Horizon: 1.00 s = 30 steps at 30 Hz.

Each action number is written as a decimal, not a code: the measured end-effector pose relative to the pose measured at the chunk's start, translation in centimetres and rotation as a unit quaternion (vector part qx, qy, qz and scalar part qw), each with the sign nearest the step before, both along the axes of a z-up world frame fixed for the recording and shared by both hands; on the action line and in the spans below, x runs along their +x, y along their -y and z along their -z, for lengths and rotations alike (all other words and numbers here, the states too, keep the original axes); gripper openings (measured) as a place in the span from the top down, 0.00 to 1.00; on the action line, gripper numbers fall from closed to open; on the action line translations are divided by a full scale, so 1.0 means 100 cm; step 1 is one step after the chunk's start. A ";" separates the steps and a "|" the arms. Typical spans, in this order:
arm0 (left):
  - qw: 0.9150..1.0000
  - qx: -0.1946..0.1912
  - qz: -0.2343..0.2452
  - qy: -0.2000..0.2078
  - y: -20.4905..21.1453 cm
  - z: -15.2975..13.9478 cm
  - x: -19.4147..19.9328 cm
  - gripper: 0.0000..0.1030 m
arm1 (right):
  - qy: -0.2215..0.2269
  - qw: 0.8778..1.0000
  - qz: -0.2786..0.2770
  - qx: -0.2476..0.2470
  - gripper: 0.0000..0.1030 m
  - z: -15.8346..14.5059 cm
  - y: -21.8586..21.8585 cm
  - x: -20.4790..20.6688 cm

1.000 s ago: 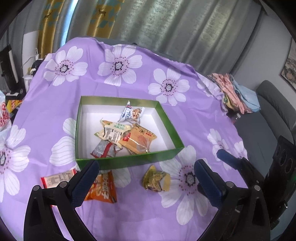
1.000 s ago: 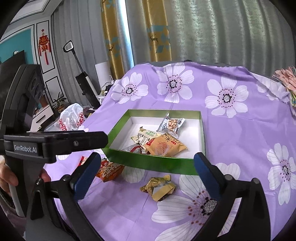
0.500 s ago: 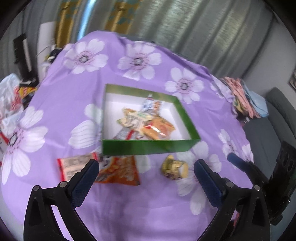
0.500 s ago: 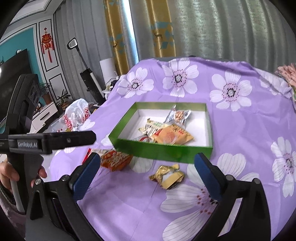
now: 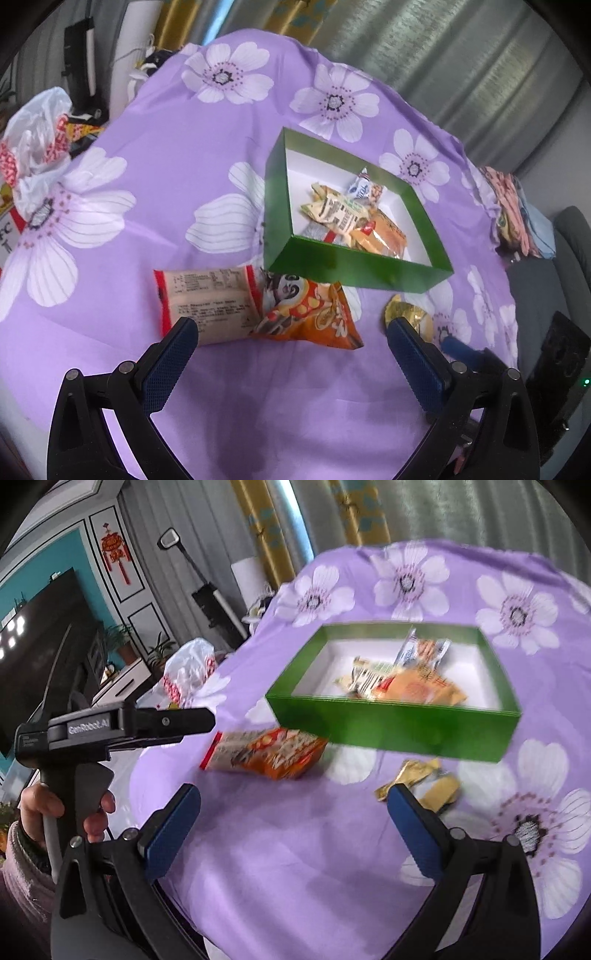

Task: Organize snacks
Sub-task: 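Move the right gripper to the orange panda-print chip bag, then close the right gripper on the panda-print chip bag and lift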

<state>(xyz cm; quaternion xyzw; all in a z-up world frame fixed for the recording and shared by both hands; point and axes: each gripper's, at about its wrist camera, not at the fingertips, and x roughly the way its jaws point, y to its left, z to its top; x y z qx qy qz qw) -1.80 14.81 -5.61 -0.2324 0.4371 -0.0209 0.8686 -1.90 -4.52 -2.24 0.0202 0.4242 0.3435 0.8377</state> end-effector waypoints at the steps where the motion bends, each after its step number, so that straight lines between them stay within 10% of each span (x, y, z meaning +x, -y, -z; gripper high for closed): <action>1: 1.000 0.001 0.003 0.000 0.001 0.003 0.001 0.01 | -0.004 1.000 -0.001 -0.003 0.02 0.005 -0.003 0.000; 17: 0.998 0.008 0.065 0.023 0.013 0.035 0.024 0.02 | -0.019 0.998 -0.044 -0.027 0.21 0.040 -0.051 0.023; 30: 0.995 -0.022 0.093 0.006 0.011 0.048 0.044 0.32 | -0.048 0.998 -0.041 -0.029 0.35 0.058 -0.070 0.049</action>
